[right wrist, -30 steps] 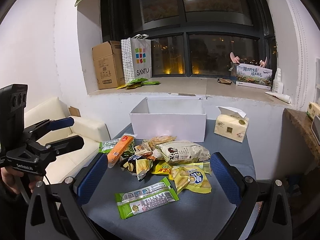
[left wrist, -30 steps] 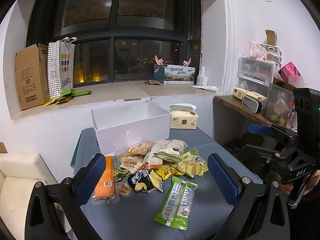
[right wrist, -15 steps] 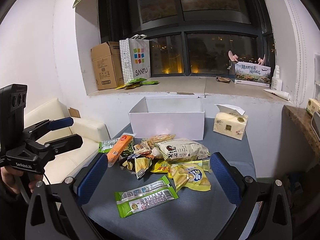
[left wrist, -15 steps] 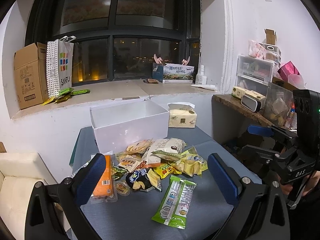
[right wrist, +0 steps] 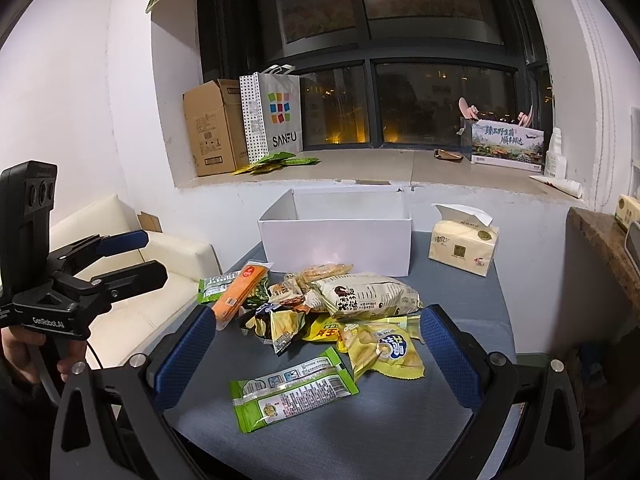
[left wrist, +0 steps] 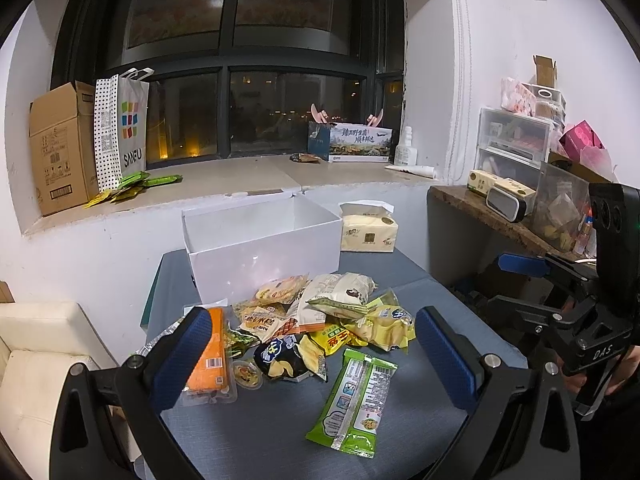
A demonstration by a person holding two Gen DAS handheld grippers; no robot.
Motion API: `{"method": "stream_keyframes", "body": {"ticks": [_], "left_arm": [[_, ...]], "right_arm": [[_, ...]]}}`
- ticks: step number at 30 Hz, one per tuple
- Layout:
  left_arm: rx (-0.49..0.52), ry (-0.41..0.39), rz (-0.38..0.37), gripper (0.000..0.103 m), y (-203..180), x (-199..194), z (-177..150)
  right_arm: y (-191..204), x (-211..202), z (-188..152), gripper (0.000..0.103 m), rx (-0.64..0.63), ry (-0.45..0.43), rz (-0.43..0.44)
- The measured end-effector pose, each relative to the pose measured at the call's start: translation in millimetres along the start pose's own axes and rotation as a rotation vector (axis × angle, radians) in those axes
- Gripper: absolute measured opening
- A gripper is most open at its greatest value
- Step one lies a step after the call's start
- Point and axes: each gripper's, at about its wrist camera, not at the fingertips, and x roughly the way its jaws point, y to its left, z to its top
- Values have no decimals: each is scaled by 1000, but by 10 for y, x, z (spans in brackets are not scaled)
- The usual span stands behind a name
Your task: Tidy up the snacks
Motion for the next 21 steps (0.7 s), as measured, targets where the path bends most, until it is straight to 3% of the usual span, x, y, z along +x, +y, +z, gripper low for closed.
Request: {"method": "stream_keyframes", "body": {"ticks": [21], "left_arm": [[-1,-3,0,103,8,-12,-17]], "right_arm": [[28,43,-18,103,18,35,75]]}}
